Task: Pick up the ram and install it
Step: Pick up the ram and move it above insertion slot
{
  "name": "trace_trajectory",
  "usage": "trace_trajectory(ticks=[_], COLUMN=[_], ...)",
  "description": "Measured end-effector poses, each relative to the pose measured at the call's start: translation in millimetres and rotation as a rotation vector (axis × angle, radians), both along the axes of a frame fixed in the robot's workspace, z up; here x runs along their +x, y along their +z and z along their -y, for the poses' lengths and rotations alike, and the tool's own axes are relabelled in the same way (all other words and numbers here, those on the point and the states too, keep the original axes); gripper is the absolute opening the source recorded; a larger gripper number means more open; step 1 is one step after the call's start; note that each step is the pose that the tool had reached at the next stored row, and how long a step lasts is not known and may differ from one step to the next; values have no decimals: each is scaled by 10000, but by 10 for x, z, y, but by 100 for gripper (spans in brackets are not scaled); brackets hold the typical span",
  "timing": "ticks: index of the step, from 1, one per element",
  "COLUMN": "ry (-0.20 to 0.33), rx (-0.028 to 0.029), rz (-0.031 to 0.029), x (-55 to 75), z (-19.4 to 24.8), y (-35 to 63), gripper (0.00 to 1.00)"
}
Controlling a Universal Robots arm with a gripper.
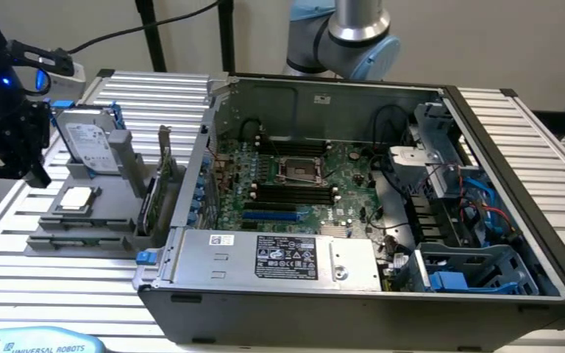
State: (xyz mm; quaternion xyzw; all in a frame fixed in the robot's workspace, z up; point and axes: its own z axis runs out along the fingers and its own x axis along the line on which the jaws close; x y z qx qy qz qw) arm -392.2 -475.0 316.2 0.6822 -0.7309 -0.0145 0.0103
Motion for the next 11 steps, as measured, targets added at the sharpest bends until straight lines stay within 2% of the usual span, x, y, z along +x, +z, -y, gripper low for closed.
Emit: trace_trajectory(ticks=[1, 2, 4, 6, 7, 11], ry=[23, 44, 86, 128, 150, 232], rx=[-1, 0, -1, -1, -1, -1], rz=[0, 1, 0, 0, 0, 0], x=[0, 1, 1, 3, 4, 20], z=[0, 0, 0, 0, 0, 7], y=[-18, -36, -74, -110, -128, -201], gripper=[17, 17, 30, 30, 36, 36])
